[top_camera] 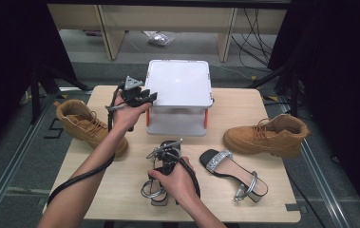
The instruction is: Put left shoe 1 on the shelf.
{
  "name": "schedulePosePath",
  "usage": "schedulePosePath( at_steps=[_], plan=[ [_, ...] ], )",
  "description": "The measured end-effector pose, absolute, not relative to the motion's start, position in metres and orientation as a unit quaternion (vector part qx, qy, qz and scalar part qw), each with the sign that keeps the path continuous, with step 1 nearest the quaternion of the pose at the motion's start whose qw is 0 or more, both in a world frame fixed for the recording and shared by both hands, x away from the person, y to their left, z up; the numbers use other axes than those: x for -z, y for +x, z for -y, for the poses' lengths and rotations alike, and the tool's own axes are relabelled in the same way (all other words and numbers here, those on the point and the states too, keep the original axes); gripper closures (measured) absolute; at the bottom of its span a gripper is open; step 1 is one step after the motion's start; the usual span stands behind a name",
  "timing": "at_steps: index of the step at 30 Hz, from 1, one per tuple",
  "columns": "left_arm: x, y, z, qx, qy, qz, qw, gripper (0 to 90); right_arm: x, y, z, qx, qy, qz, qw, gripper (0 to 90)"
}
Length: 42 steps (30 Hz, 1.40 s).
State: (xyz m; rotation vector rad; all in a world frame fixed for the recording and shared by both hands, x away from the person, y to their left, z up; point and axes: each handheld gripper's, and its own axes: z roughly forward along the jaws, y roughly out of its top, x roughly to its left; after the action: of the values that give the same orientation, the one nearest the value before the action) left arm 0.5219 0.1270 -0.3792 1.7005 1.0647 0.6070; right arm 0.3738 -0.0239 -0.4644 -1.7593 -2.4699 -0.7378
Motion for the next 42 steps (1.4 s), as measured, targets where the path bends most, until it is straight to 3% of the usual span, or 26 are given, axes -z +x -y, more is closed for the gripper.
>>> schedulePosePath(
  at_steps=[8,10,16,25,29,36,42],
  plan=[
    [0.382,0.525,-0.124,-0.246,0.705,-0.446,0.493,62.9,0.471,0.38,0.025,0.218,-0.548,0.808,-0.015,25.4],
    [0.383,0.525,-0.123,-0.245,0.705,-0.447,0.494,63.2,0.468,0.38,0.021,0.21,-0.567,0.796,0.01,25.3],
    [0.382,0.525,-0.12,-0.25,0.709,-0.448,0.484,66.2,0.471,0.383,0.021,0.202,-0.544,0.814,-0.015,24.5],
    [0.381,0.526,-0.122,-0.261,0.712,-0.45,0.472,80.2,0.456,0.385,0.034,0.15,-0.522,0.839,0.037,37.7],
    [0.38,0.527,-0.122,-0.26,0.712,-0.45,0.472,82.2,0.452,0.382,0.047,0.133,-0.49,0.861,0.004,42.1],
    [0.38,0.526,-0.121,-0.261,0.715,-0.446,0.47,82.2,0.456,0.383,0.045,0.122,-0.458,0.88,0.003,35.3],
    [0.379,0.526,-0.122,-0.259,0.719,-0.445,0.468,82.2,0.468,0.389,0.04,0.098,-0.459,0.883,0.018,35.2]
  ],
)
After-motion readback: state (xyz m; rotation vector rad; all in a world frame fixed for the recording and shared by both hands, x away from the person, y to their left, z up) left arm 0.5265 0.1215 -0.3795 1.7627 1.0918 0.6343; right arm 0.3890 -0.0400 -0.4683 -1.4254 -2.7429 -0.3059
